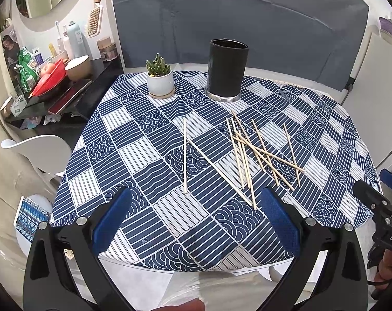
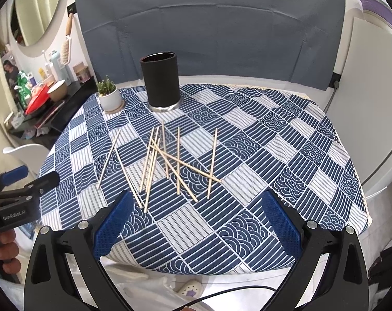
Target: Organize utensils
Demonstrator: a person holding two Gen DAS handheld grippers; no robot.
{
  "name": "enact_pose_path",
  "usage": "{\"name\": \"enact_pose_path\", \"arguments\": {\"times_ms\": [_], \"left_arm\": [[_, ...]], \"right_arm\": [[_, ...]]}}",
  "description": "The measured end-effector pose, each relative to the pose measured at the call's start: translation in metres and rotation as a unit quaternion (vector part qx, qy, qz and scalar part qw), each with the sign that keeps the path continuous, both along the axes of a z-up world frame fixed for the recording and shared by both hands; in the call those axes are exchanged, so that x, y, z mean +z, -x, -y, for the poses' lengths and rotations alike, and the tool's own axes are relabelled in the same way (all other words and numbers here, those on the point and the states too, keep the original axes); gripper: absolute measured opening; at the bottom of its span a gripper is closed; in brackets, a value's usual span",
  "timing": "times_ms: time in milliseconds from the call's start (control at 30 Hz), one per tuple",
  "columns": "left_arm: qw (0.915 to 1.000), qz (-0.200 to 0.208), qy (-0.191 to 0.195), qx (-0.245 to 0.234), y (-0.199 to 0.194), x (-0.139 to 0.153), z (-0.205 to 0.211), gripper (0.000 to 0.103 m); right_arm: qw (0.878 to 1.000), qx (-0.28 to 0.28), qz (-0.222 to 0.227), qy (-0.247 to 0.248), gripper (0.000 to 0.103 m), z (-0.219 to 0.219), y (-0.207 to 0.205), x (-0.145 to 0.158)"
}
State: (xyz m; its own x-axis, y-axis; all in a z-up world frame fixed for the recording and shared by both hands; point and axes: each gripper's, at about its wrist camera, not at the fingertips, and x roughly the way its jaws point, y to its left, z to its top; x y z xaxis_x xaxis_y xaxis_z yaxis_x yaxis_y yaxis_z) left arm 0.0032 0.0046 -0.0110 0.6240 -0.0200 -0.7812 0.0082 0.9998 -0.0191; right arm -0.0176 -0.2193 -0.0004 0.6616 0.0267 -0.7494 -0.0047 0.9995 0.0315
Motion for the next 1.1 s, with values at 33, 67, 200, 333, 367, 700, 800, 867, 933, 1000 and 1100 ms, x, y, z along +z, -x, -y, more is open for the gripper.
{"name": "enact_pose_path", "arguments": {"times_ms": [33, 67, 200, 333, 367, 700, 800, 867, 933, 1000, 1100], "left_arm": [[1.0000, -0.002, 0.001, 0.000, 0.000, -0.001, -0.001, 0.097], [1.0000, -0.003, 0.002, 0.000, -0.001, -0.001, -0.001, 0.097], [1.0000, -0.004, 0.003, 0.000, -0.002, -0.001, -0.003, 0.097], [0.9999, -0.011, 0.000, -0.004, -0.002, -0.003, -0.003, 0.097], [0.9999, -0.013, -0.001, -0.006, -0.002, -0.004, -0.003, 0.097], [0.9996, -0.025, 0.008, -0.001, -0.003, -0.010, -0.006, 0.097], [0.9995, -0.031, 0.012, -0.001, -0.004, -0.012, -0.006, 0.097], [0.9993, -0.034, 0.013, 0.001, -0.005, -0.014, -0.007, 0.097], [0.9993, -0.036, 0.013, 0.003, -0.007, -0.015, -0.008, 0.097], [0.9992, -0.038, 0.015, 0.006, -0.010, -0.016, -0.008, 0.097], [0.9989, -0.040, 0.024, 0.011, -0.017, -0.016, -0.011, 0.097]], "right_arm": [[1.000, -0.002, 0.000, -0.001, 0.095, 0.000, 0.000, 0.000], [1.000, -0.004, -0.001, -0.002, 0.095, 0.000, -0.001, 0.000], [1.000, -0.008, -0.004, -0.005, 0.095, 0.001, -0.001, -0.001], [1.000, -0.008, -0.005, -0.002, 0.095, 0.000, -0.001, -0.002], [1.000, -0.007, -0.007, -0.002, 0.095, -0.001, -0.002, -0.002], [1.000, -0.011, -0.014, 0.000, 0.095, 0.000, -0.003, -0.007], [1.000, -0.010, -0.019, -0.002, 0.095, 0.000, -0.005, -0.009], [1.000, -0.012, -0.022, -0.002, 0.095, 0.001, -0.007, -0.011], [1.000, -0.013, -0.024, -0.004, 0.095, 0.002, -0.009, -0.011], [1.000, -0.014, -0.026, -0.004, 0.095, 0.003, -0.012, -0.012], [0.999, -0.013, -0.030, -0.001, 0.095, 0.003, -0.018, -0.014]]}}
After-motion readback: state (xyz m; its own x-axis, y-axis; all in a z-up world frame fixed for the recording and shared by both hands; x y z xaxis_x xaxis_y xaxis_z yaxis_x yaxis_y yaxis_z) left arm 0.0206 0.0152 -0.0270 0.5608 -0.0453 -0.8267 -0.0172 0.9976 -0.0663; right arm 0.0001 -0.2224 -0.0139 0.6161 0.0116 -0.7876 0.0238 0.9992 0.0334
